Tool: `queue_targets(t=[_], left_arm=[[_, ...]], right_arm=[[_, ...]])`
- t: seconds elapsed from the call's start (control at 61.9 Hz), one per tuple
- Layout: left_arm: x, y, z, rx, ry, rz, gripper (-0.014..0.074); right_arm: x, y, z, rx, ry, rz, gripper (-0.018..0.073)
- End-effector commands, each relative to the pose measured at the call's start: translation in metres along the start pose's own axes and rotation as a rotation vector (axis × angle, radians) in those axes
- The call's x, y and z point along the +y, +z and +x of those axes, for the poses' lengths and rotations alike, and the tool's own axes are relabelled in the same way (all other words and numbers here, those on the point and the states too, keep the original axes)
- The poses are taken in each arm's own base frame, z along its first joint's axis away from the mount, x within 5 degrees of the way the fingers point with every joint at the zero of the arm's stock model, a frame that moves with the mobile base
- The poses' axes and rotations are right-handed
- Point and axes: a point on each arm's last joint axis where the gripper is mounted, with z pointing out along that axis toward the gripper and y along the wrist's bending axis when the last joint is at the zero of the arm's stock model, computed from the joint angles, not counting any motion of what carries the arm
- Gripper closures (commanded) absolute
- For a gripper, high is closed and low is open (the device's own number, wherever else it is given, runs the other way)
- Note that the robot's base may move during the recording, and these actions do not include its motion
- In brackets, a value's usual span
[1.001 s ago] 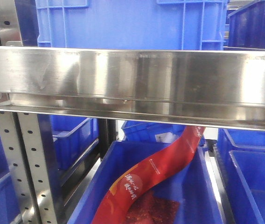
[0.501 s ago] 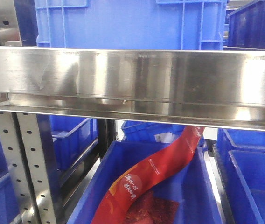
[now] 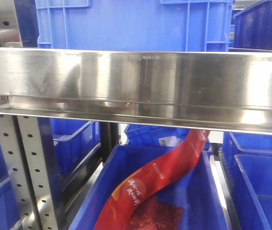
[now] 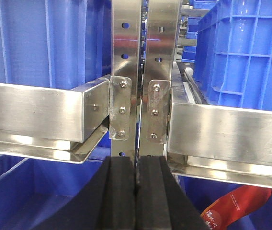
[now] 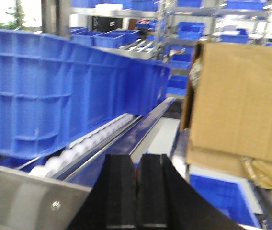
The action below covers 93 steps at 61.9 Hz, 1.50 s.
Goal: Grab PVC pipe and place in blue bin
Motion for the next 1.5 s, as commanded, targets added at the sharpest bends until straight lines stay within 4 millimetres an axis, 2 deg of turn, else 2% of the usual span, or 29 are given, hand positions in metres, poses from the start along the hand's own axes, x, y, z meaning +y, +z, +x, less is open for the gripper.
queue_targets(t=[0.0, 0.226, 0.42, 0.598, 0.791, 0.985, 1.228, 1.373, 1.454, 1.486], left_arm=[[0.000, 0.000, -0.001, -0.014, 0.002, -0.001, 0.0707], [0.000, 0.000, -0.001, -0.014, 0.002, -0.001, 0.0707], [0.000, 0.000, -0.001, -0.014, 0.002, -0.001, 0.0707], [0.000, 0.000, -0.001, -0.014, 0.002, -0.001, 0.0707], [0.000, 0.000, -0.001, -0.014, 0.002, -0.001, 0.0707], [0.000, 0.000, -0.001, -0.014, 0.002, -0.001, 0.0707], [0.000, 0.000, -0.001, -0.014, 0.002, -0.001, 0.0707], [0.000, 0.000, -0.001, -0.014, 0.002, -0.001, 0.0707], [0.000, 0.000, -0.001, -0.014, 0.002, -0.001, 0.0707], [0.000, 0.000, -0.001, -0.014, 0.002, -0.001, 0.0707]], right_arm=[[-0.002, 0.000, -0.002, -0.042, -0.010, 0.031, 0.0721], [-0.007, 0.003, 0.006, -0.120, -0.022, 0.126, 0.0721], [-0.009, 0.002, 0.005, -0.145, -0.029, 0.164, 0.0721], [-0.009, 0.003, 0.009, -0.136, -0.029, 0.173, 0.0721], [-0.009, 0.006, 0.028, -0.069, -0.024, 0.170, 0.0721], [-0.009, 0.006, 0.029, -0.056, -0.023, 0.168, 0.0721], [-0.008, 0.006, 0.042, 0.077, -0.012, 0.151, 0.0721], [-0.008, 0.006, 0.044, 0.079, -0.012, 0.152, 0.0721], [-0.009, 0.008, 0.048, 0.031, -0.016, 0.162, 0.0721], [-0.009, 0.008, 0.044, -0.024, -0.020, 0.169, 0.0721]])
